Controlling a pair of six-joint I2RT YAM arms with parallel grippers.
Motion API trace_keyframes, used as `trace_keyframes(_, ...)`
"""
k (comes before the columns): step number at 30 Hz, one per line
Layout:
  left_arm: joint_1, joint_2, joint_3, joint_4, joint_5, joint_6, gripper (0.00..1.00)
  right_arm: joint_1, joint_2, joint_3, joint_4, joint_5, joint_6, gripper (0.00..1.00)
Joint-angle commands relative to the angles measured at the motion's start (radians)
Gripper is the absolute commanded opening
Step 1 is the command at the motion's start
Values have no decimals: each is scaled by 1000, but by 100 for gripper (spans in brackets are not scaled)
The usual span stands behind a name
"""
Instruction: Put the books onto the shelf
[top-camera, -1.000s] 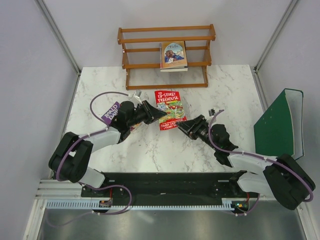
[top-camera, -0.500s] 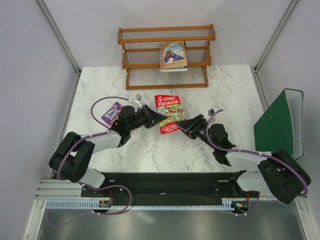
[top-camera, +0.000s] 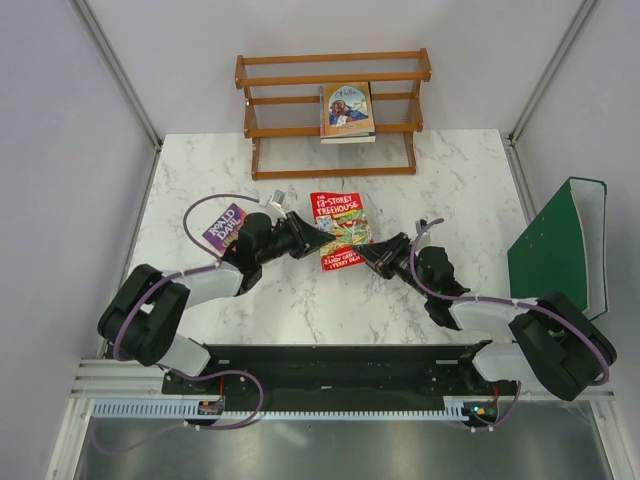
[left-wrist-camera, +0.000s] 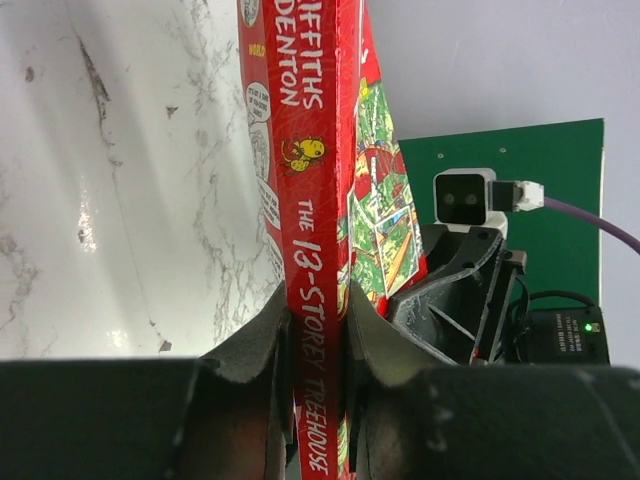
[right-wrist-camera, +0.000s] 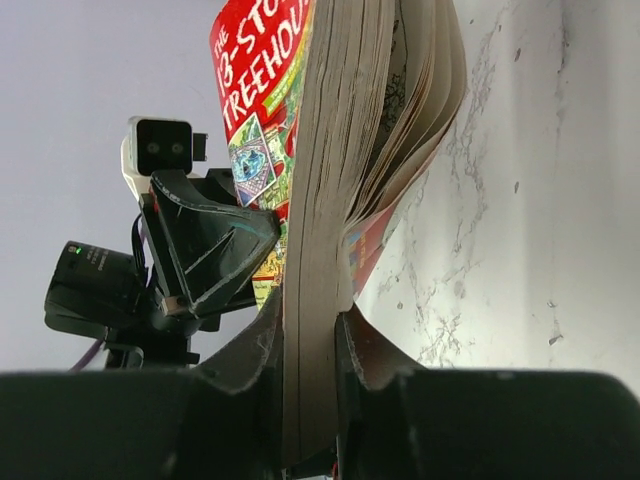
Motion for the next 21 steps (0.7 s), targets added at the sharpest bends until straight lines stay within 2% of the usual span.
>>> trace_keyframes(1, -53, -46, 42, -151, 167, 123, 3, -23, -8, 46, 169, 40, -12, 2)
trace_keyframes(3, -53, -54, 57, -212, 156, 151, 3, -26, -12, 46, 164, 40, -12, 0)
trace_keyframes(6, -48, -56, 108, -297, 140, 183, 10, -34, -19, 54, 163, 34, -10, 0)
trace_keyframes(8, -45, -51, 126, -338, 122, 200, 35, -43, -20, 75, 158, 17, -10, 0)
trace_keyframes(10, -39, -59, 149, -436, 72, 232, 55, -57, -22, 92, 151, 6, -9, 0)
trace_keyframes(11, -38, -80, 154, -475, 45, 248, 60, -61, -28, 115, 129, -9, -12, 0)
trace_keyframes(13, -28, -118, 151, -582, -56, 291, 84, -75, -39, 146, 91, -21, -25, 0)
trace_keyframes(15, -13, -200, 131, -640, -166, 311, 99, -86, -63, 196, 7, -38, -68, 0)
trace_keyframes(21, 31, -406, 6, -722, -263, 331, 100, -94, -111, 321, -176, -83, -154, 0)
